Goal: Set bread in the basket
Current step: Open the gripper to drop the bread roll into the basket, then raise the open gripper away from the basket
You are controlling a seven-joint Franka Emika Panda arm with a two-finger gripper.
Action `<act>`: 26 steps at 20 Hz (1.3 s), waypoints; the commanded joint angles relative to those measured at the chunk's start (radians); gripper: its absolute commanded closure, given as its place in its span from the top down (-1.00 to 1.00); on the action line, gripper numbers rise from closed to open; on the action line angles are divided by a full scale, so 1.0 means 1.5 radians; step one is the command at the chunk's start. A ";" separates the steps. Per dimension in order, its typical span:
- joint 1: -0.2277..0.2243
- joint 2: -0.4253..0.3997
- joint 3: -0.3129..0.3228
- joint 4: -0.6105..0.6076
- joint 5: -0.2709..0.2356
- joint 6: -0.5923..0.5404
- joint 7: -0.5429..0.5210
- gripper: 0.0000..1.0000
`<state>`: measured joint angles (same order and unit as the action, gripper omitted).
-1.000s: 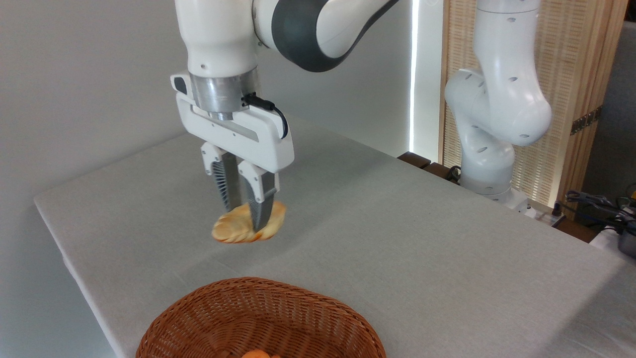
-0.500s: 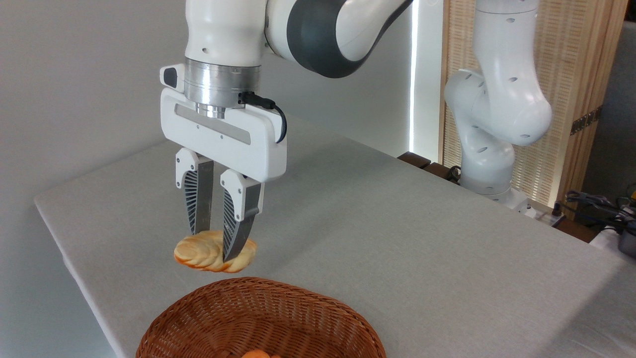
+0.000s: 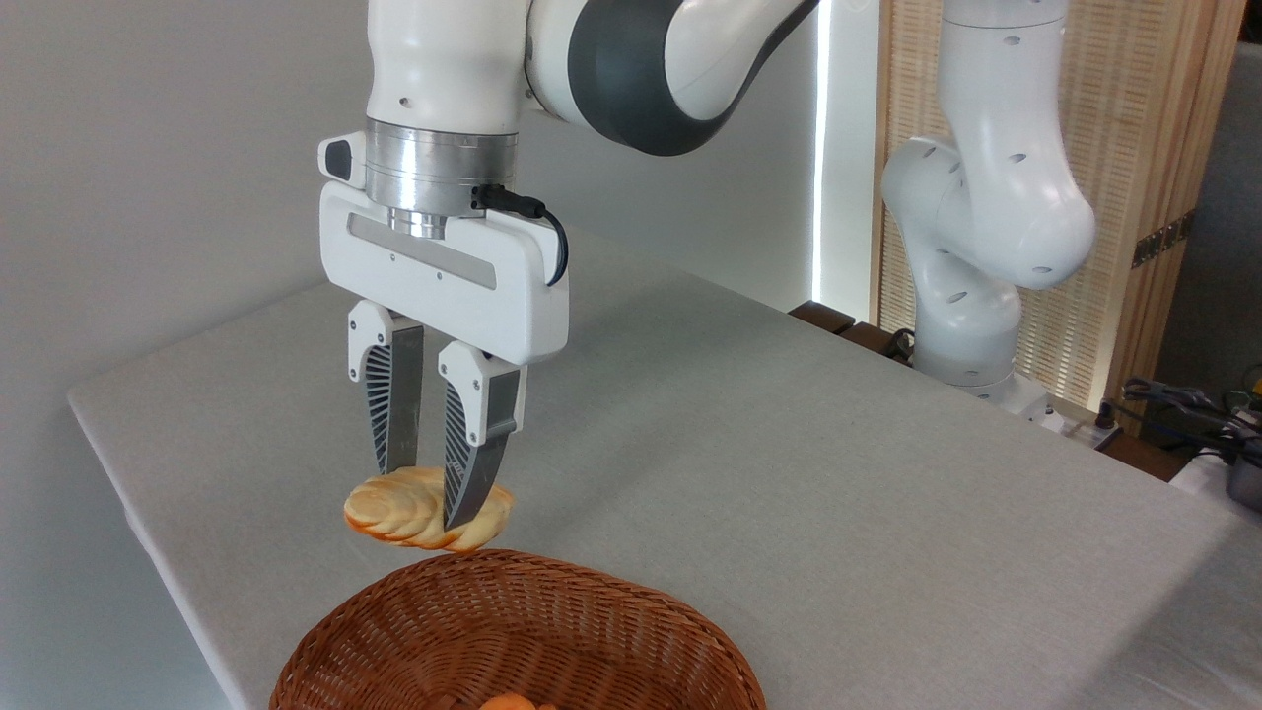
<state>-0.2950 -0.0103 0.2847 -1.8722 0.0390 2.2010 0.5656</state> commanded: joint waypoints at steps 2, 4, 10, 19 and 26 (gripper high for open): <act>-0.003 0.002 0.006 0.004 0.009 0.012 0.005 1.00; -0.003 0.002 0.008 0.004 0.009 0.012 0.005 1.00; 0.001 0.000 0.017 0.004 0.008 0.011 0.000 1.00; 0.000 -0.004 0.008 0.044 -0.007 -0.143 0.005 1.00; -0.008 -0.005 -0.003 0.049 -0.032 -0.265 0.022 1.00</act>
<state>-0.3042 -0.0158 0.2798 -1.8121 0.0295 1.8698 0.5655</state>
